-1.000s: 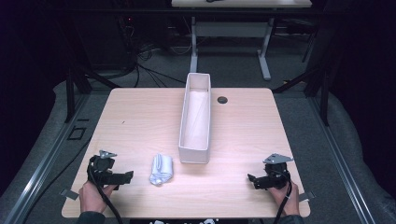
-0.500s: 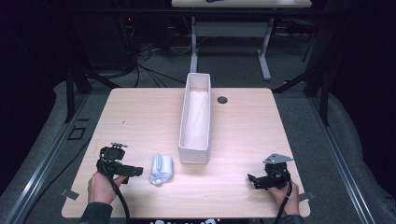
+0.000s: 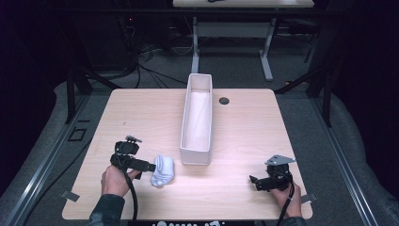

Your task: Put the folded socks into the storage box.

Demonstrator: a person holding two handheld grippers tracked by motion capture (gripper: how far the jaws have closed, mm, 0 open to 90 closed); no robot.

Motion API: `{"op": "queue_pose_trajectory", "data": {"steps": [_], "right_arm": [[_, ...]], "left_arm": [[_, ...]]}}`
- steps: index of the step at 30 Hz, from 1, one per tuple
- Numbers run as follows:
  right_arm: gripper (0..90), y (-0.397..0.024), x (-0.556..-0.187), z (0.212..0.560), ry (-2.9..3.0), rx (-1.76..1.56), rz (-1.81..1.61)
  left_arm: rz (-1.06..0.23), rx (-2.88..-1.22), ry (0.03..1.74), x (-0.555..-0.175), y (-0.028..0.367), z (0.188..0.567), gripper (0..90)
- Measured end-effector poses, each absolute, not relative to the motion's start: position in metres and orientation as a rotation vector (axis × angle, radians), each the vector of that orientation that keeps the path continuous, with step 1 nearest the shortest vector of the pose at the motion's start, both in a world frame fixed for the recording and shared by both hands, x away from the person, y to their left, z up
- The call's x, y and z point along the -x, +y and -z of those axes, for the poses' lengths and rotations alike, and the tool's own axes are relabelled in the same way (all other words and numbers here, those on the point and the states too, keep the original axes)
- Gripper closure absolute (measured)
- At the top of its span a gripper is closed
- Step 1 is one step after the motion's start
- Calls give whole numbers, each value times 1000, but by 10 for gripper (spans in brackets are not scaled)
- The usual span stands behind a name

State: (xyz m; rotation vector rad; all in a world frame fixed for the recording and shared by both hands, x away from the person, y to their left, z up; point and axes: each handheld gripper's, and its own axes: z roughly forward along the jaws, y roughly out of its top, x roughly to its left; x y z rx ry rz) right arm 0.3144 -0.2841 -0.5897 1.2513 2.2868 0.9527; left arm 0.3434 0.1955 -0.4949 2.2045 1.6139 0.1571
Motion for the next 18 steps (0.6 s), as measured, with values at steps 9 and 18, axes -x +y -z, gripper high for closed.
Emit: {"op": "queue_pose_trajectory", "data": {"steps": [9,18], "right_arm": [[0,-284,-314,590,2287,-1251,-952],[0,-284,-314,590,2287,-1251,-954]], "left_arm": [[-89,-2255,1620,-359,173,509,0],[-16,-2277,1683,-372,167,531,2]]}}
